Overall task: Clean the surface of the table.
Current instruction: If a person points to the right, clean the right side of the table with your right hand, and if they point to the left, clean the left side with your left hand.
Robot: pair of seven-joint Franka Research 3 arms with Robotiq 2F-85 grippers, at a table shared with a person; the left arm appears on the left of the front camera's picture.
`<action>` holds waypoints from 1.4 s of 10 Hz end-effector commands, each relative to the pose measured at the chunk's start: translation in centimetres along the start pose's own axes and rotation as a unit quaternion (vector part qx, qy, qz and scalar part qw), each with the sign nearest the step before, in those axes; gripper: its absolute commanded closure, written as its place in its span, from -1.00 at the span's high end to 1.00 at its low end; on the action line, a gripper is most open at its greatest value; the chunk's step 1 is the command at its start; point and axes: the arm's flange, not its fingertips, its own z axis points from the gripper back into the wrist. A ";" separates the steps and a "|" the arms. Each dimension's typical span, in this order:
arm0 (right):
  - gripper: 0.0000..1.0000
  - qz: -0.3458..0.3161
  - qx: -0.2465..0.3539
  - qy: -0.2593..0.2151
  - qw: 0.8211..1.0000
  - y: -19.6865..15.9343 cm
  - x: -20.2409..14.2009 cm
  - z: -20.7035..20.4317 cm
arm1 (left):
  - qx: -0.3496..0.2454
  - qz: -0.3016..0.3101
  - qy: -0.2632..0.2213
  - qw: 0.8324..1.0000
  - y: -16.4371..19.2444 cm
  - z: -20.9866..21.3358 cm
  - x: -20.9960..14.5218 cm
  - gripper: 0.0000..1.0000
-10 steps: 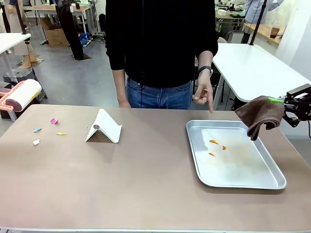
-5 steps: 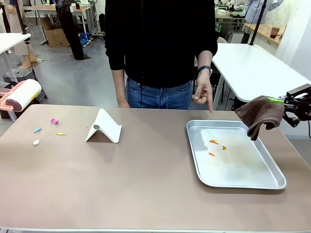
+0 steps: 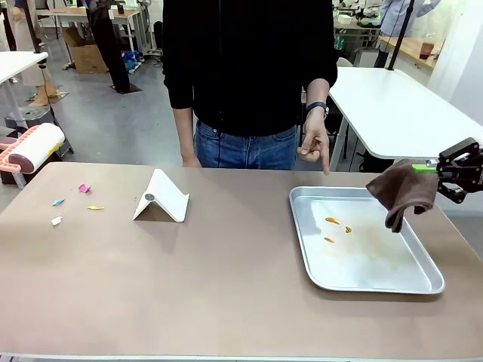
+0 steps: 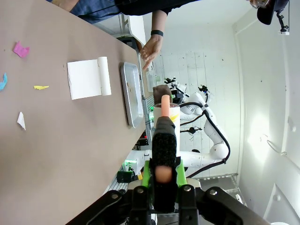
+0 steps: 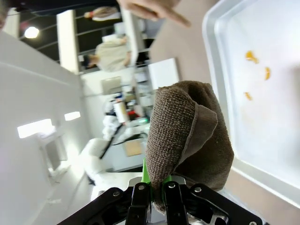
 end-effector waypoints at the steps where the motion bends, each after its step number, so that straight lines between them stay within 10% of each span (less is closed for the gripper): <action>1: -0.83 0.050 -0.113 -0.017 0.992 0.8 -0.2 -0.2 | -0.006 -0.008 0.007 1.000 -0.3 0.1 -0.1 -1.00; 9: -0.83 0.161 -0.387 -0.124 0.900 3.2 -0.2 -5.5 | -0.006 -0.008 0.007 1.000 -0.3 0.1 -0.1 -1.00; 14: -0.83 0.154 -0.406 -0.101 0.895 2.9 1.7 -7.5 | -0.006 -0.008 0.007 1.000 -0.3 0.1 -0.1 -1.00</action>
